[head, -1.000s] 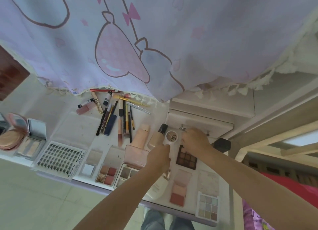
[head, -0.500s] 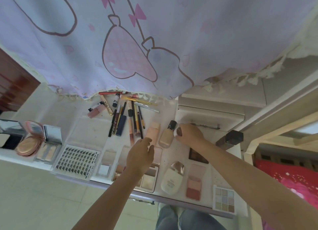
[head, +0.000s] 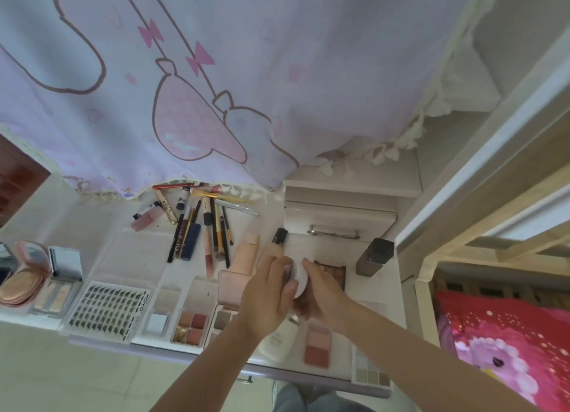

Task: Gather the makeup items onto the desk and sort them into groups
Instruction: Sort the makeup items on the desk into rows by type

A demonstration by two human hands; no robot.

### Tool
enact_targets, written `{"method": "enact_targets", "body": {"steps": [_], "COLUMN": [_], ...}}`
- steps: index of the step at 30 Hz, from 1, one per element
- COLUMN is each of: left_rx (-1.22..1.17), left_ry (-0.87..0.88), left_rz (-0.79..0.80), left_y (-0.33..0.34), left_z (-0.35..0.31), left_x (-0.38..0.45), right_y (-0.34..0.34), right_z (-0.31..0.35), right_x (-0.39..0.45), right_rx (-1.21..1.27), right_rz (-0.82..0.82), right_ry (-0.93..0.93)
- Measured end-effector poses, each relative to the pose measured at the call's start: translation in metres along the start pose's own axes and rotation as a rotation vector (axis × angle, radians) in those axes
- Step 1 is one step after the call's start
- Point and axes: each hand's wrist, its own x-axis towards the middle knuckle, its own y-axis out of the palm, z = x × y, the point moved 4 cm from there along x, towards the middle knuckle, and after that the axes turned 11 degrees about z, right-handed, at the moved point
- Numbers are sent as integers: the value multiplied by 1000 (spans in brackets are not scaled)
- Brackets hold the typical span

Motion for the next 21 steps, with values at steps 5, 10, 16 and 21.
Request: {"method": "enact_targets", "body": {"steps": [5,10,16,21], "left_rx": [-17,69,-121,-337], "left_ry": [-45,-85,-310,-573], "left_rz": [55,39,86,301], "left_y": [18,24,15,2], "left_z": [-1,-4,10,48], "left_x": [-14,-23,-21,-11], "right_y": [-11,-15,4,24], "right_z": [-25,-42,-31,-11], "right_x": [-5,-5,7,10], "right_rx": [-38,-223,-323,-606], "right_rz": [-80,-157,-184,-85], "right_ry": [162,240,114,-104]}}
